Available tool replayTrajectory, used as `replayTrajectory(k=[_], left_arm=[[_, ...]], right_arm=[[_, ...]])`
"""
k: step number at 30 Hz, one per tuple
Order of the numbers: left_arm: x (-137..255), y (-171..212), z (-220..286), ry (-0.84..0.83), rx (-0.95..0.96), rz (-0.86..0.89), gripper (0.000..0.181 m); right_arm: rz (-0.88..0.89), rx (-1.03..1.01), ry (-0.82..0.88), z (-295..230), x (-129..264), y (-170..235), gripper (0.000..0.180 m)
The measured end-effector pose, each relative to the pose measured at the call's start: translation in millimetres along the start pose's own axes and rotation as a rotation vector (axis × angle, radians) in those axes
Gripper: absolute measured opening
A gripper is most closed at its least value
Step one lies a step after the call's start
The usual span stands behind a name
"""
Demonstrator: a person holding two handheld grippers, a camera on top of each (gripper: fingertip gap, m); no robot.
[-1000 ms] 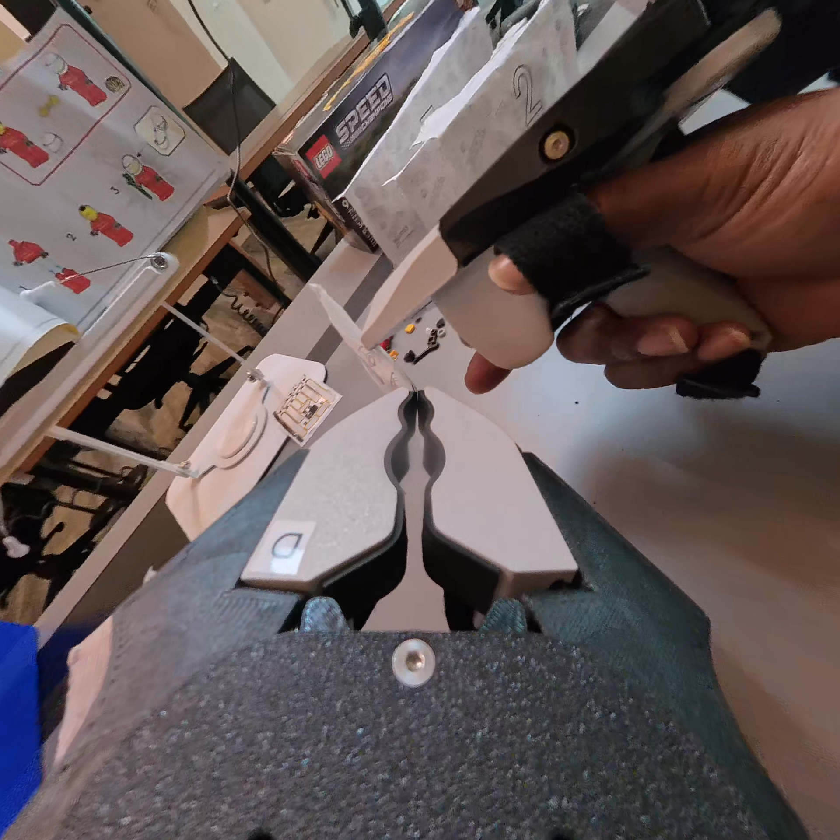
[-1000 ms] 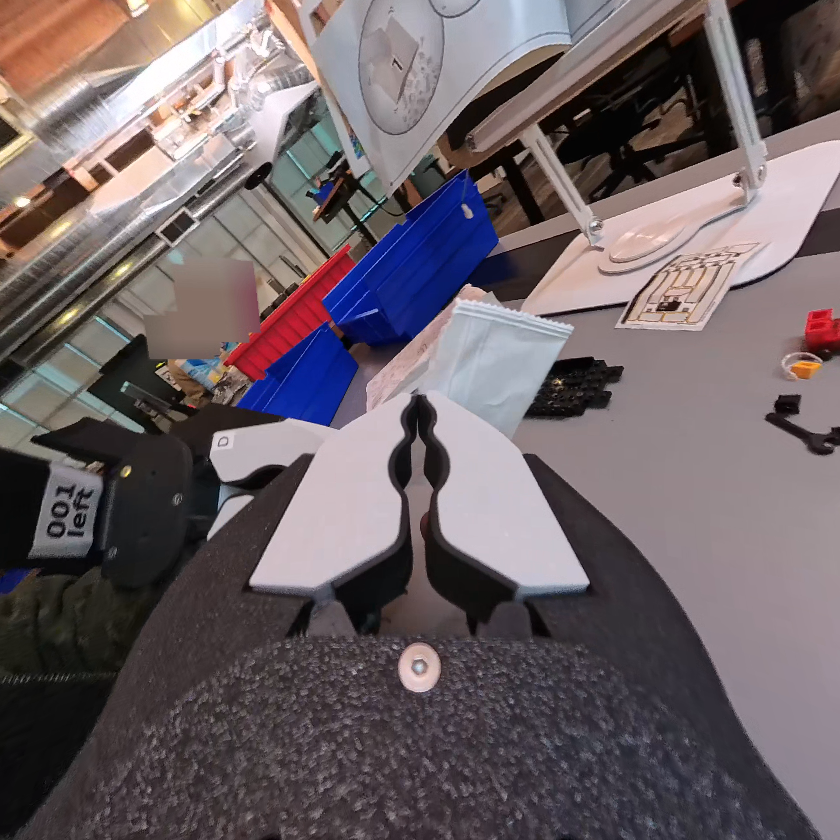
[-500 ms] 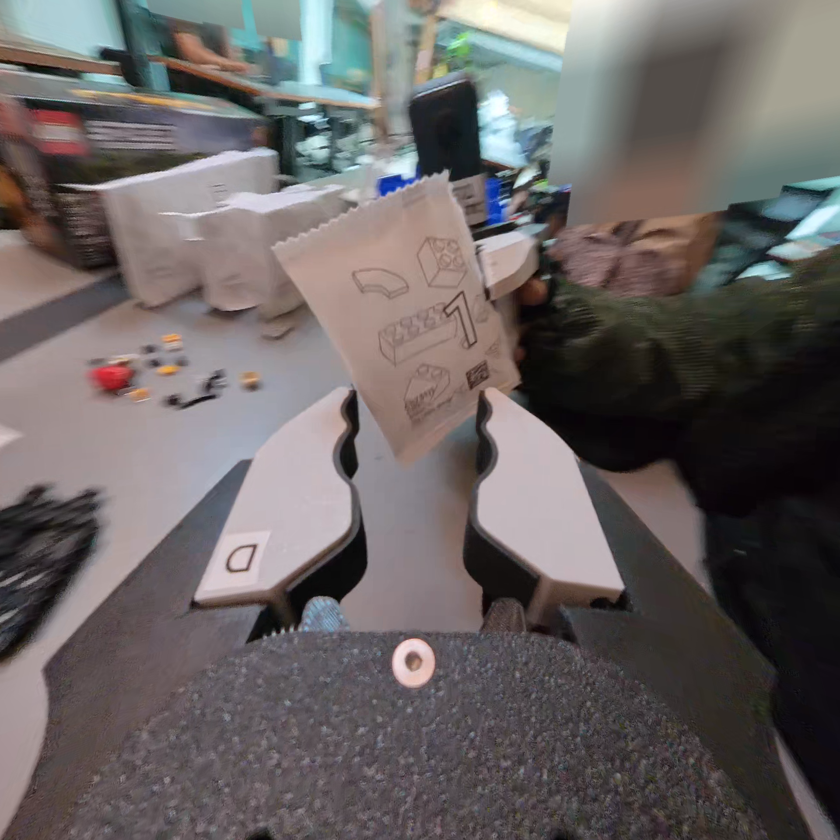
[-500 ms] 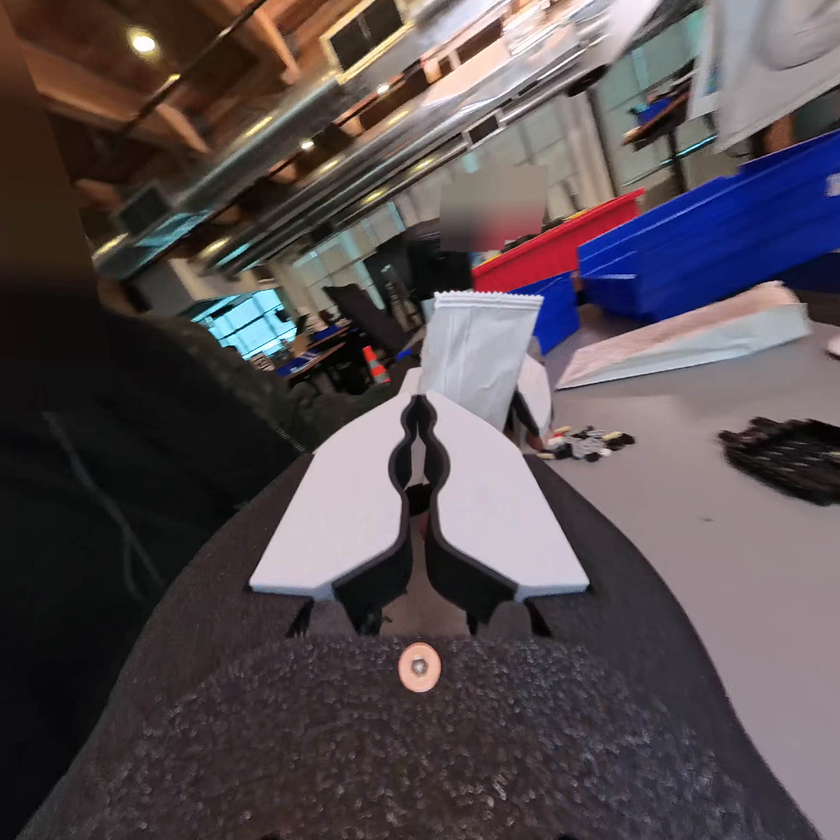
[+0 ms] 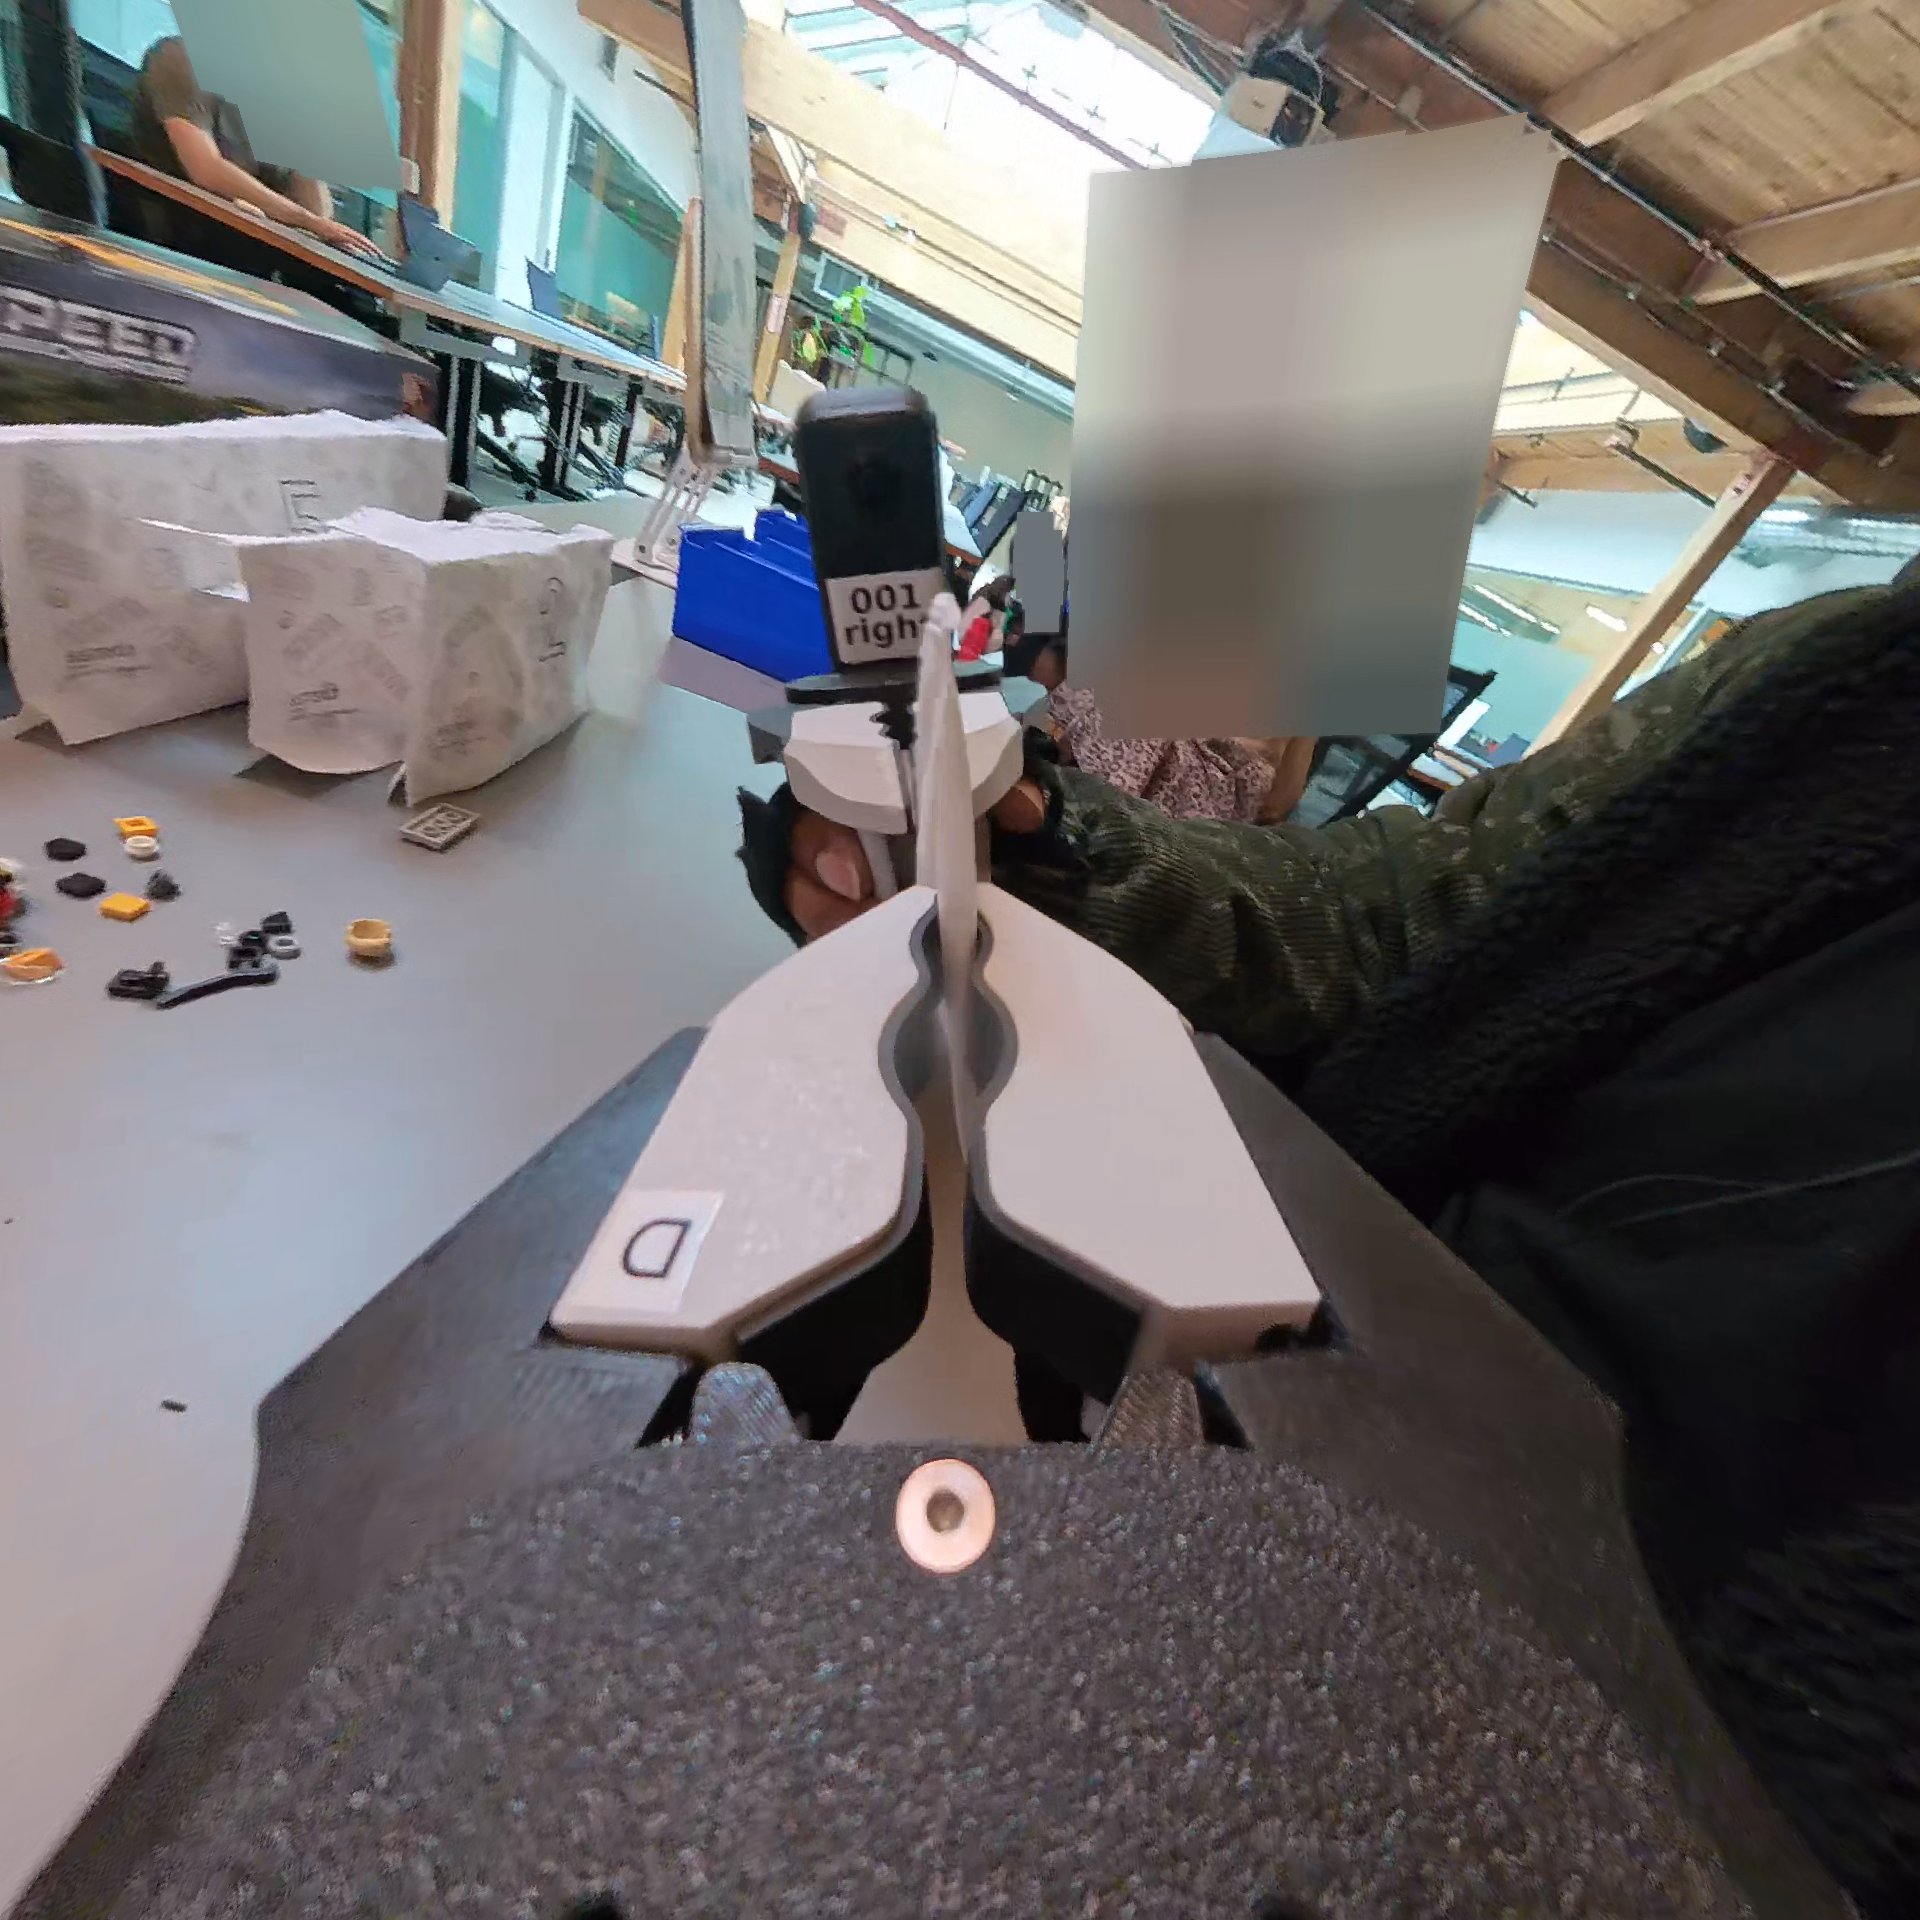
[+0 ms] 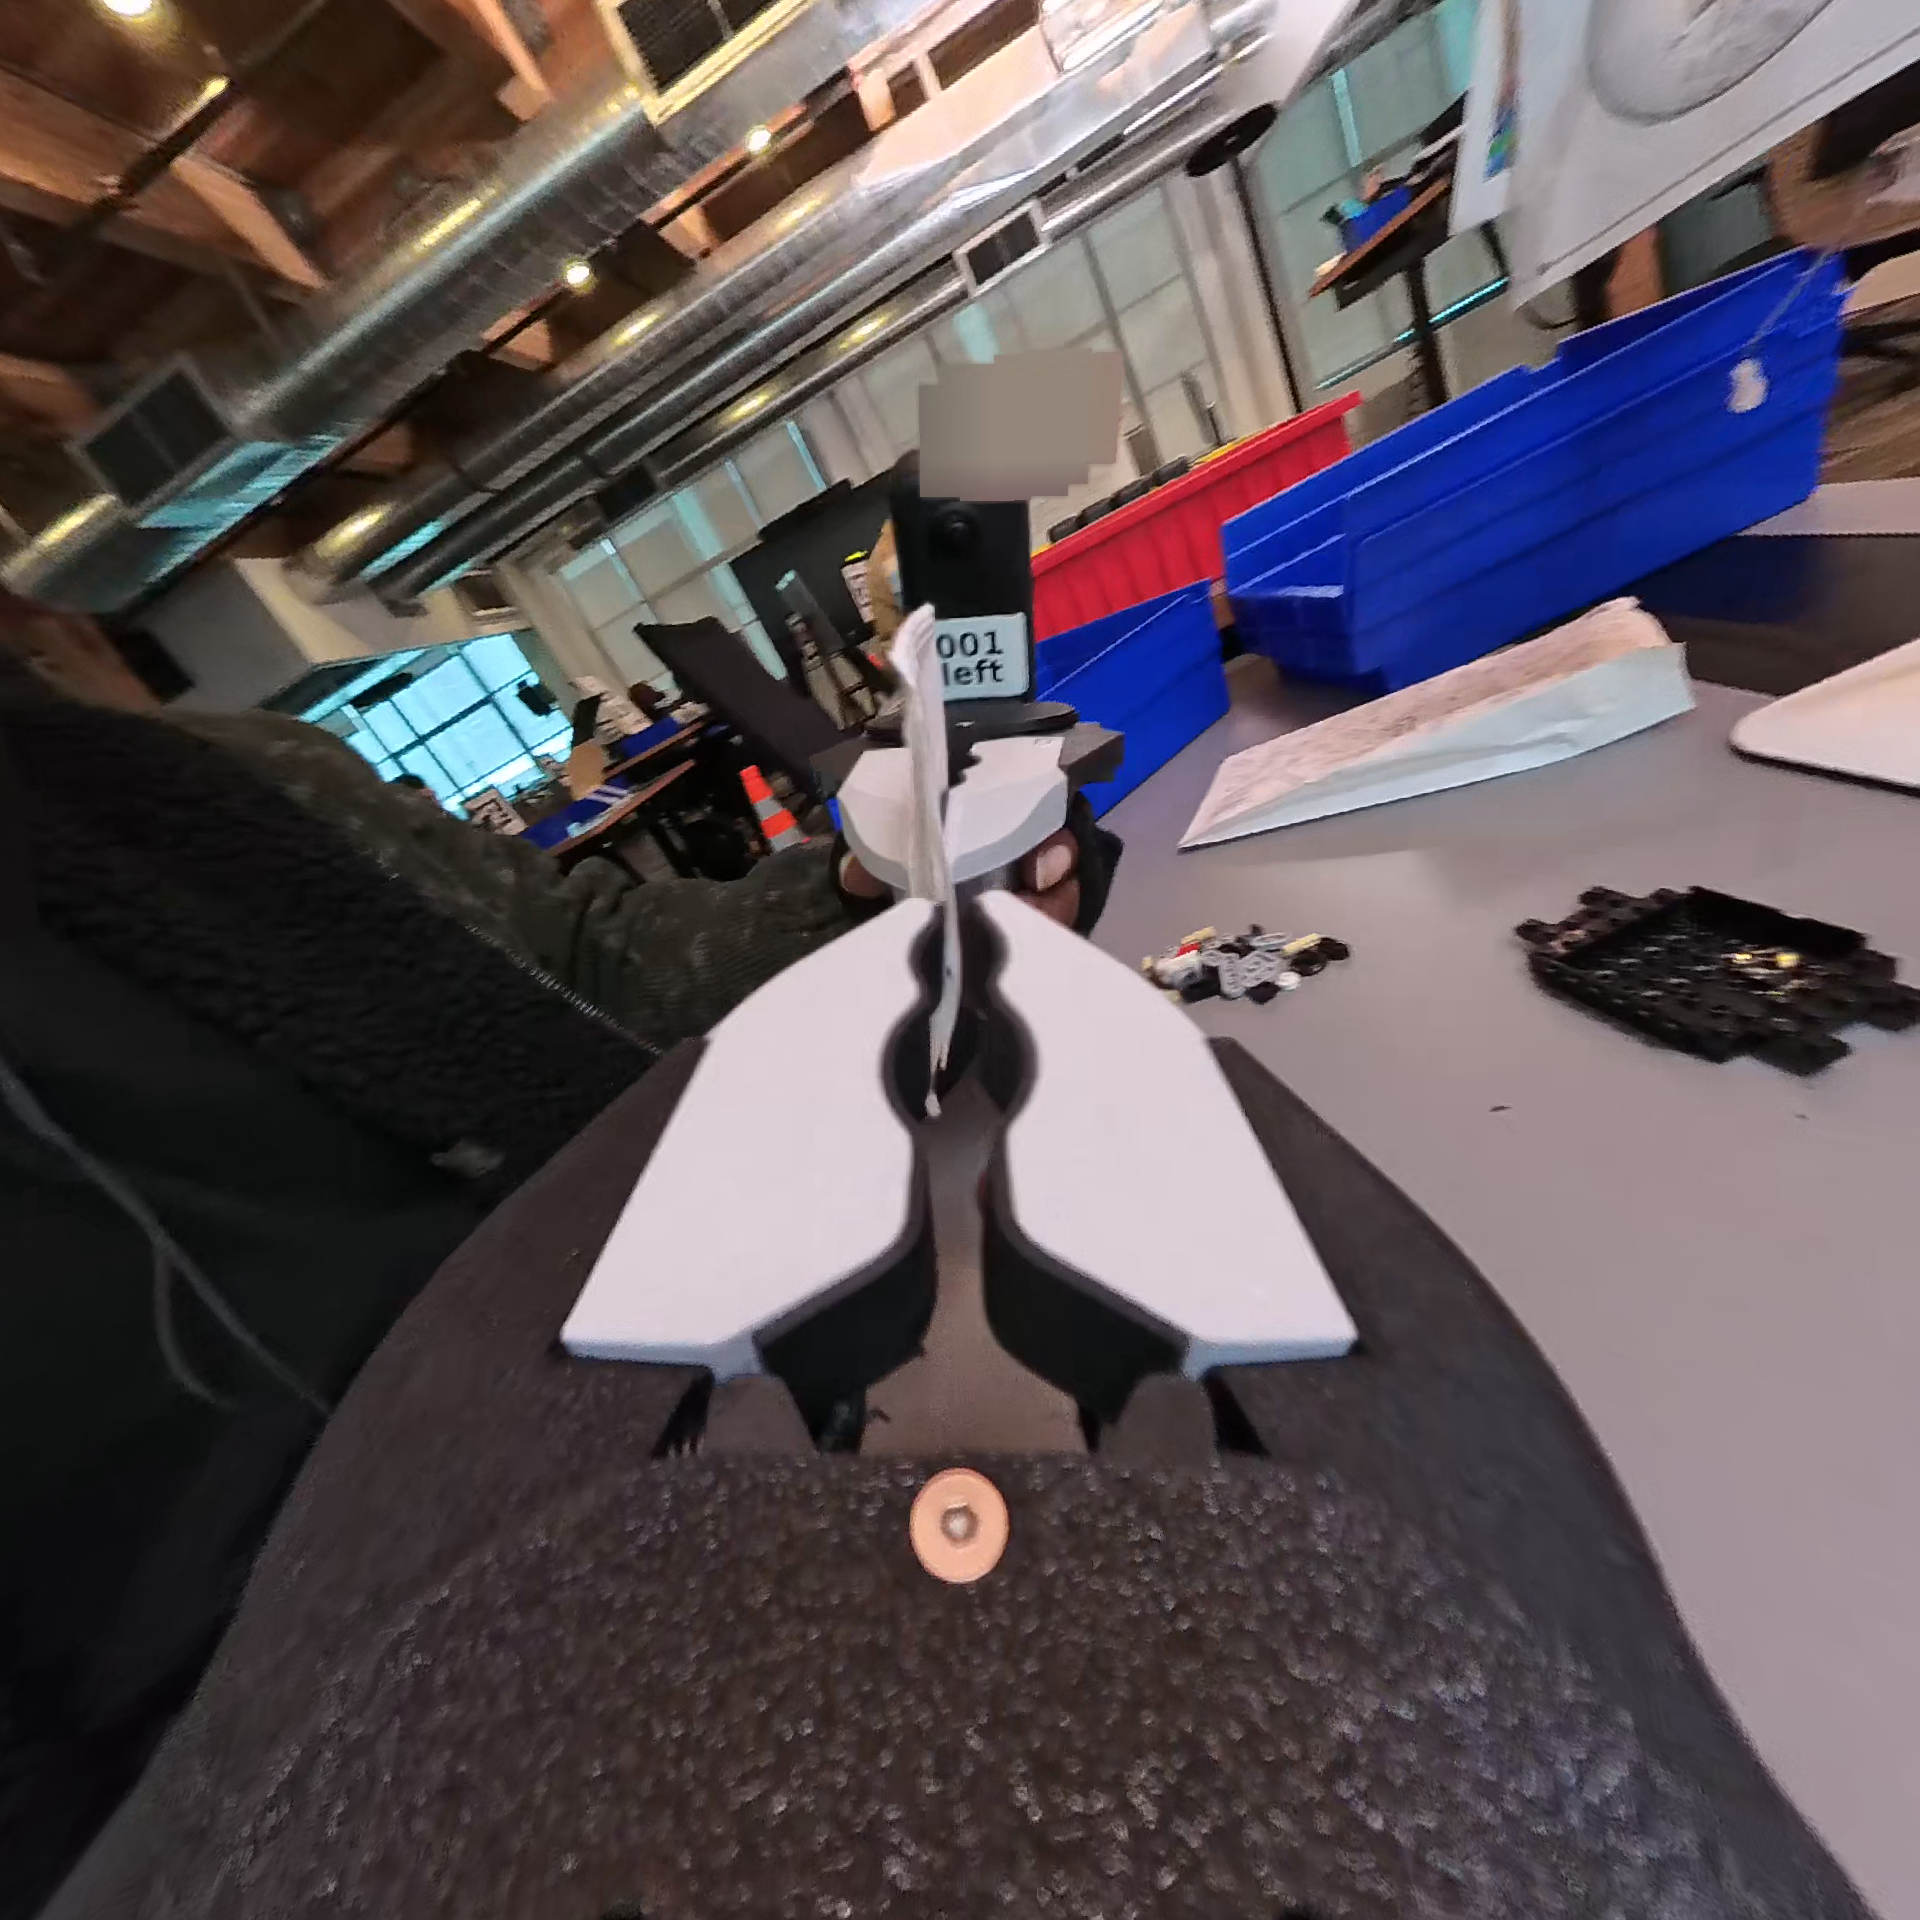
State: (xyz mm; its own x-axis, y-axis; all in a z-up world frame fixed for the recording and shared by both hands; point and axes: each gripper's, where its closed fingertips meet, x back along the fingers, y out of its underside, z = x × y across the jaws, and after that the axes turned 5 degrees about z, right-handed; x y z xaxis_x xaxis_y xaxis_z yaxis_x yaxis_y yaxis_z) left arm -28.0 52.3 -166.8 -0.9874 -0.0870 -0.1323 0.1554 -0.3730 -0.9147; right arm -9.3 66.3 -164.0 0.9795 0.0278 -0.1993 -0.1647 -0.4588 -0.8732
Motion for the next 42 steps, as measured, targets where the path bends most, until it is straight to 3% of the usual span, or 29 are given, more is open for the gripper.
replayTrajectory(k=[3, 8, 10, 13, 18, 22, 26, 30, 33, 37, 42], left_arm=[[7.7, -14.5, -8.0, -0.042, 0.011, 0.081, 0.000], [17.9, -29.3, -20.7, -0.107, 0.020, 0.180, 0.000], [15.9, -29.9, -19.1, -0.104, 0.008, 0.193, 0.000], [13.1, -30.6, -17.8, -0.111, 0.000, 0.208, 0.000], [19.4, -30.8, -23.2, -0.149, -0.060, 0.155, 0.013], [33.7, -19.4, -31.2, -0.236, -0.264, -0.061, 0.023], [38.5, 26.9, -39.0, -0.245, -0.352, -0.362, 0.021], [34.1, 53.0, -36.7, -0.203, -0.336, -0.475, 0.001], [33.9, 52.3, -40.7, -0.225, -0.306, -0.458, 0.000], [32.8, 19.7, -36.8, -0.199, -0.191, -0.238, 0.000], [35.9, -0.8, -32.3, -0.166, -0.128, -0.107, 0.000]], right_arm=[[0.002, 0.025, 0.083, 9.5, 1.6, -2.8, 0.029], [-0.023, 0.076, 0.173, 15.4, -13.8, 10.0, 0.037], [-0.021, 0.088, 0.197, 15.5, -23.9, 15.7, 0.035], [-0.025, 0.164, 0.242, 17.0, -27.1, 16.4, 0.001], [-0.184, 0.187, 0.235, 16.0, -12.2, 19.3, 0.000], [-0.489, 0.223, 0.315, 30.5, 17.1, 47.8, 0.000], [-0.652, 0.235, 0.297, 29.7, 27.4, 72.3, 0.000], [-0.759, 0.264, 0.290, 28.8, 33.9, 87.8, 0.000], [-0.685, 0.285, 0.292, 30.7, 31.5, 78.7, 0.001], [-0.399, 0.287, 0.275, 25.2, 17.8, 39.3, 0.012], [-0.276, 0.345, 0.298, 24.3, 12.4, 21.4, 0.013]])
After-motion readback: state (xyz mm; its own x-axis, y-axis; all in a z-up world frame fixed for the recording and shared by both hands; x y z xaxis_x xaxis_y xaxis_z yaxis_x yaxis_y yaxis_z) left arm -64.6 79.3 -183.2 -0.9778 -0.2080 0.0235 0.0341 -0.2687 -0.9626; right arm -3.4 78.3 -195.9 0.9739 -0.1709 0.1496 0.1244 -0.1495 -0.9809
